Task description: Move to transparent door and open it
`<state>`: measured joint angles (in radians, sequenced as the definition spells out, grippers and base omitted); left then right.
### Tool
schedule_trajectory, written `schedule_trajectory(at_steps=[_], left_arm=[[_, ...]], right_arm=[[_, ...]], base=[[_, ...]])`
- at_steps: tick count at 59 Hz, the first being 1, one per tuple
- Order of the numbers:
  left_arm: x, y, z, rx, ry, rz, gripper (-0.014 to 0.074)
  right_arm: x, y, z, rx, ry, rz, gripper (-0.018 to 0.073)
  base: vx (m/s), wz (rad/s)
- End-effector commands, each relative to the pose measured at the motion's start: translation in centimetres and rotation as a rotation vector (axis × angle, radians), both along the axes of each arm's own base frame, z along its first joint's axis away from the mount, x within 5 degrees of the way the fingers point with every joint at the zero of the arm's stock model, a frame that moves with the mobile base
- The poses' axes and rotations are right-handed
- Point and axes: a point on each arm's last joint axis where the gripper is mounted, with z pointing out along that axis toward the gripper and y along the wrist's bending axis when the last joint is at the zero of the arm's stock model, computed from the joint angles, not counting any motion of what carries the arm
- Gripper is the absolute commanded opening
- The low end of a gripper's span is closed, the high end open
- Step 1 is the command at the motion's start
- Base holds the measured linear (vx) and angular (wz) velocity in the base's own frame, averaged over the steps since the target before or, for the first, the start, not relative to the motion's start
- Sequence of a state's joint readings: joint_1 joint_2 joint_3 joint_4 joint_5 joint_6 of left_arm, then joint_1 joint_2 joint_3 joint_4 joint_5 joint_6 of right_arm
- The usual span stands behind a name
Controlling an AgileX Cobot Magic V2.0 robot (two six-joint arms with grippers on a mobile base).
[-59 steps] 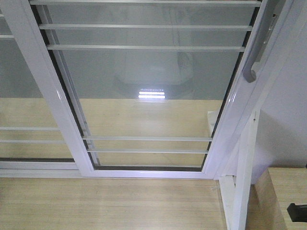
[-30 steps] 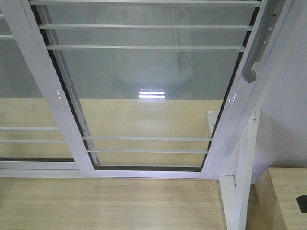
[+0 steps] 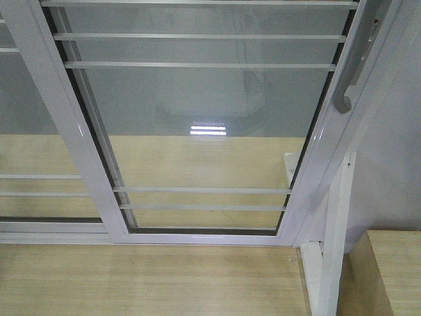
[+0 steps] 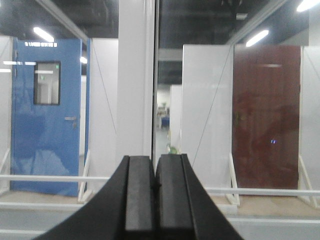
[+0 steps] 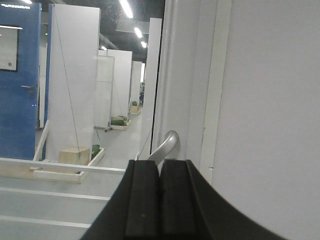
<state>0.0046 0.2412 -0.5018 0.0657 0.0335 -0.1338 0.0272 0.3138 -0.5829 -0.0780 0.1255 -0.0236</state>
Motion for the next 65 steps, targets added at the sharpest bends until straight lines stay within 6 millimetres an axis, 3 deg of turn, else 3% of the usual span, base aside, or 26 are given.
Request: schedule_trajectory(at_steps=[1, 8, 19, 34, 43, 52, 65], left_arm=[[1.5, -0.1, 2.0, 0.005, -0.069, -0.01, -0.0006], [3.8, -0.1, 1.3, 0.004, 0.016, -0.011, -0.0002], [5.8, 0.0, -0.1, 0.003, 0.165, -0.006, 0.0048], [6.2, 0.0, -0.5, 0.004, 0.204, -0.004, 0.0211], [6.2, 0.0, -0.6, 0.003, 0.213, -0.004, 0.0335], [6.2, 0.0, -0.7, 0.003, 0.22, -0.005, 0.0405], [6.2, 0.0, -0.7, 0.003, 0.22, -0.005, 0.0412]], right_arm=[[2.1, 0.1, 1.6, -0.019, -0.053, 0.001, -0.0002], [4.9, 0.2, 0.8, -0.023, 0.025, 0.004, 0.001], [7.3, 0.3, 0.2, -0.092, 0.059, -0.002, 0.0096], [9.4, 0.4, -0.7, -0.107, 0.106, 0.001, 0.0386], [10.6, 0.4, -1.6, -0.045, 0.168, 0.009, 0.0508], [12.8, 0.5, -2.8, -0.052, 0.206, 0.016, 0.0517], [17.3, 1.0, -5.4, -0.125, 0.211, 0.054, 0.0517]], base=[[0.0, 0.0], [0.0, 0.0], [0.0, 0.0], [0.0, 0.0], [0.0, 0.0], [0.0, 0.0], [0.0, 0.0]])
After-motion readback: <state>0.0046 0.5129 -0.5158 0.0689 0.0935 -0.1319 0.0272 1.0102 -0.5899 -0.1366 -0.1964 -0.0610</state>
